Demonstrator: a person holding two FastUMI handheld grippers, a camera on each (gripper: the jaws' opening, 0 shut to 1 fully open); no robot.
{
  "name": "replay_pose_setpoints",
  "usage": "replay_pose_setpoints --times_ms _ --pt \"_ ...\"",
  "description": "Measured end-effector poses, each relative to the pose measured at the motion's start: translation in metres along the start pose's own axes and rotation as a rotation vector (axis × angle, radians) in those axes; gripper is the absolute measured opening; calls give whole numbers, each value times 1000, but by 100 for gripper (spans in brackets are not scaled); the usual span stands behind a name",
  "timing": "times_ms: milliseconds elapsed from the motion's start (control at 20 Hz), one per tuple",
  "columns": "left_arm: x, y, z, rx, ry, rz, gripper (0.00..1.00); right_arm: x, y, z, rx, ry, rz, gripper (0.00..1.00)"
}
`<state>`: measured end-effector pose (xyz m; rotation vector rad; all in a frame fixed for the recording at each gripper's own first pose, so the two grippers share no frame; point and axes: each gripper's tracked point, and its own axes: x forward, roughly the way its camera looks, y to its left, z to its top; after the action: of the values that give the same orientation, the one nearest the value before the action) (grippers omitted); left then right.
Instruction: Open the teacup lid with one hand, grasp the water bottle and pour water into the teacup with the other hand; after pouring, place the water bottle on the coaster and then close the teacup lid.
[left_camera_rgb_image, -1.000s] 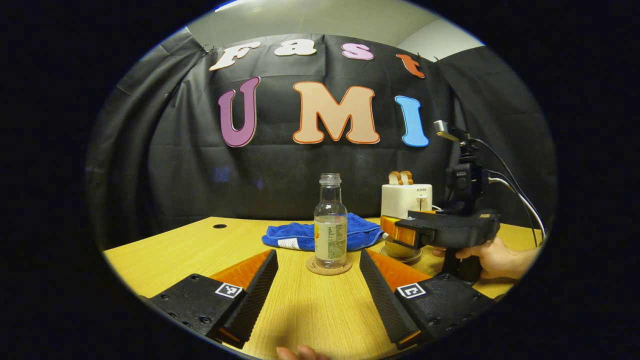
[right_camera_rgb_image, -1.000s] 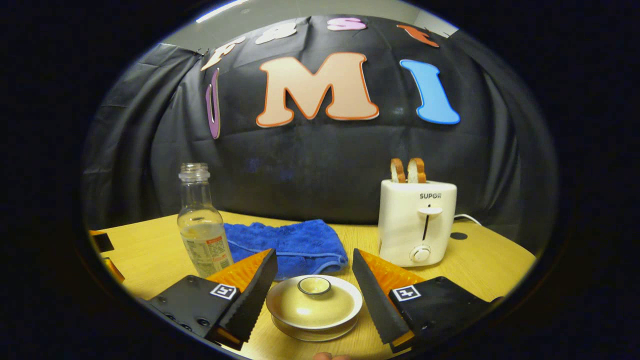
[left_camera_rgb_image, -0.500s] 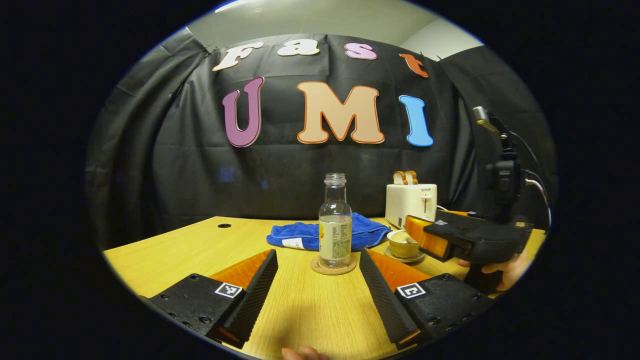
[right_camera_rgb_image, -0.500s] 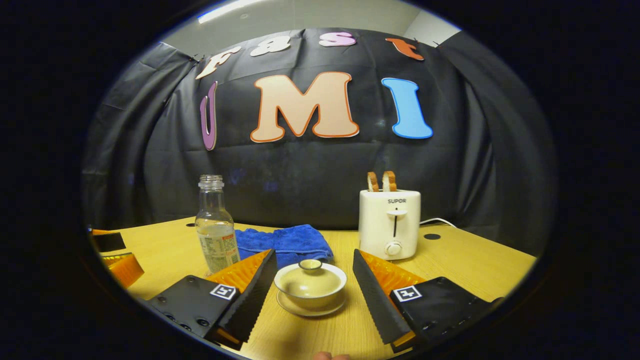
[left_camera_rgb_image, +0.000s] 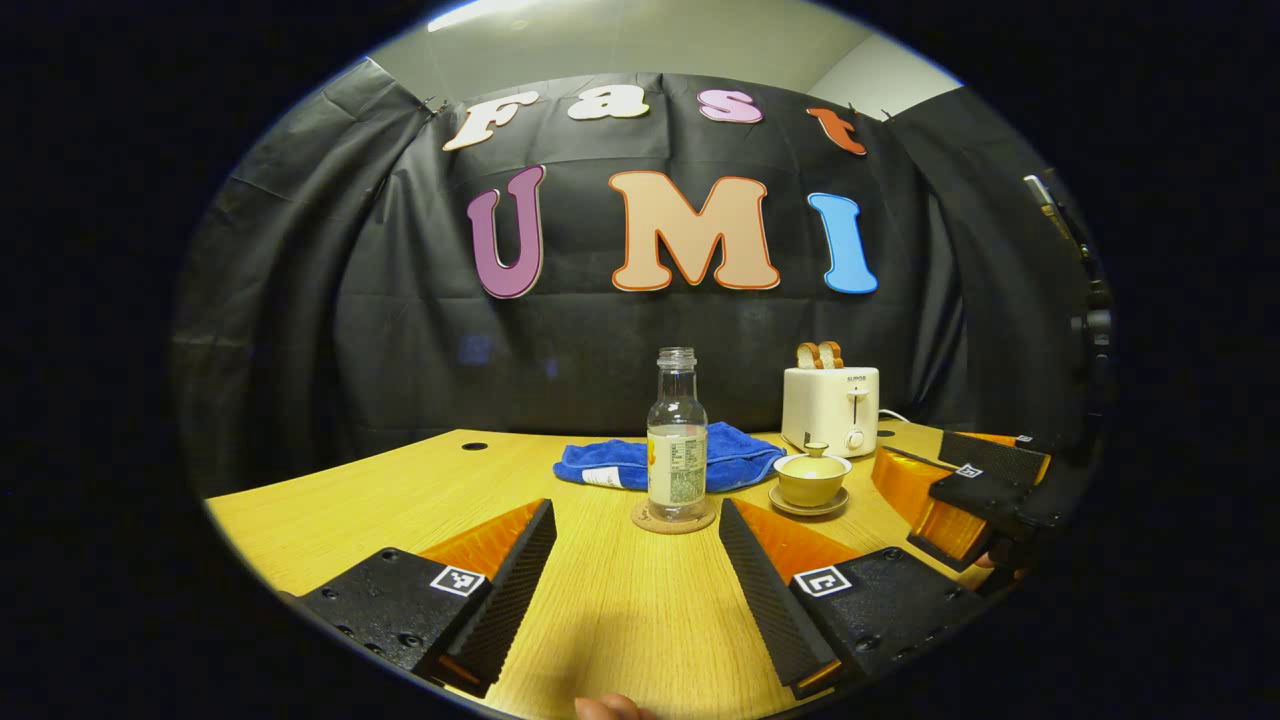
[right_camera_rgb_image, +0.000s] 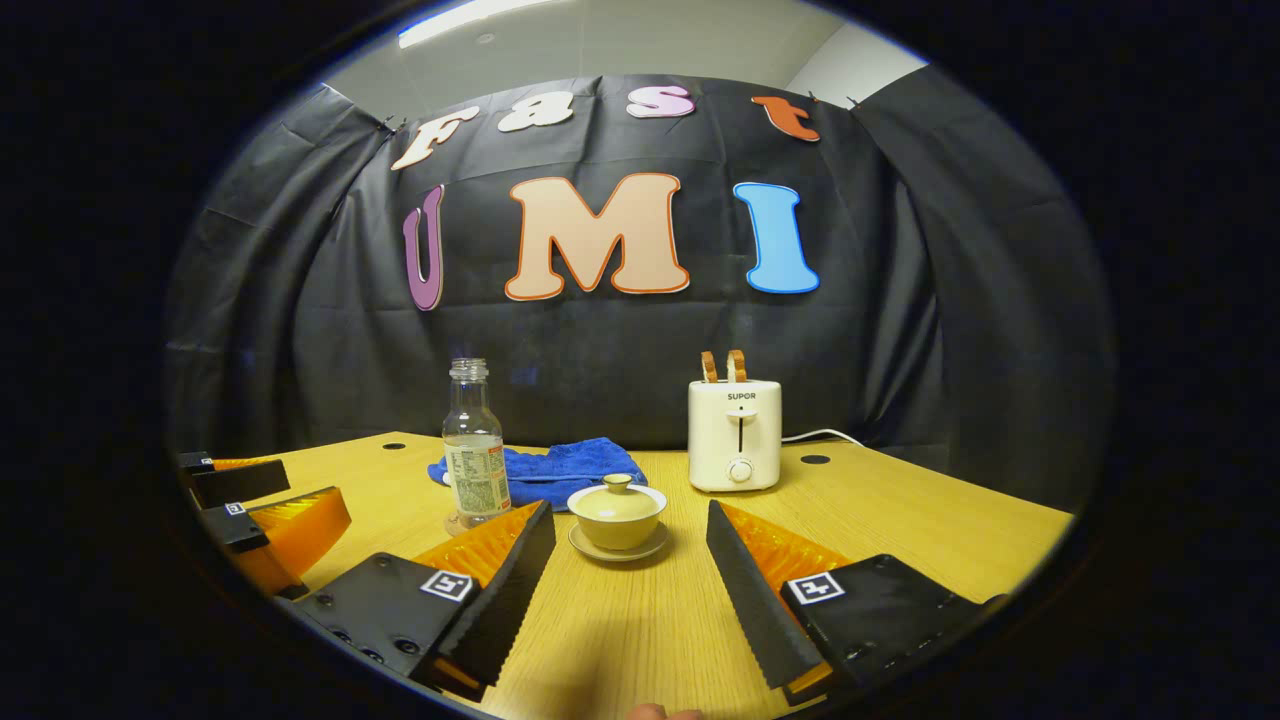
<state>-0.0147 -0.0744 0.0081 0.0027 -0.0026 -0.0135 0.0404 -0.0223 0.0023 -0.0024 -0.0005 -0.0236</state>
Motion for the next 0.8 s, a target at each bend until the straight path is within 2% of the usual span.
replay_pose_setpoints --times_ms 350,800 --pt "-9 -2 0 -1 4 11 95 -36 -8 1 -1 -3 -29 97" --pt "-8 -4 0 1 1 1 96 -38 -8 0 -1 -5 -31 97"
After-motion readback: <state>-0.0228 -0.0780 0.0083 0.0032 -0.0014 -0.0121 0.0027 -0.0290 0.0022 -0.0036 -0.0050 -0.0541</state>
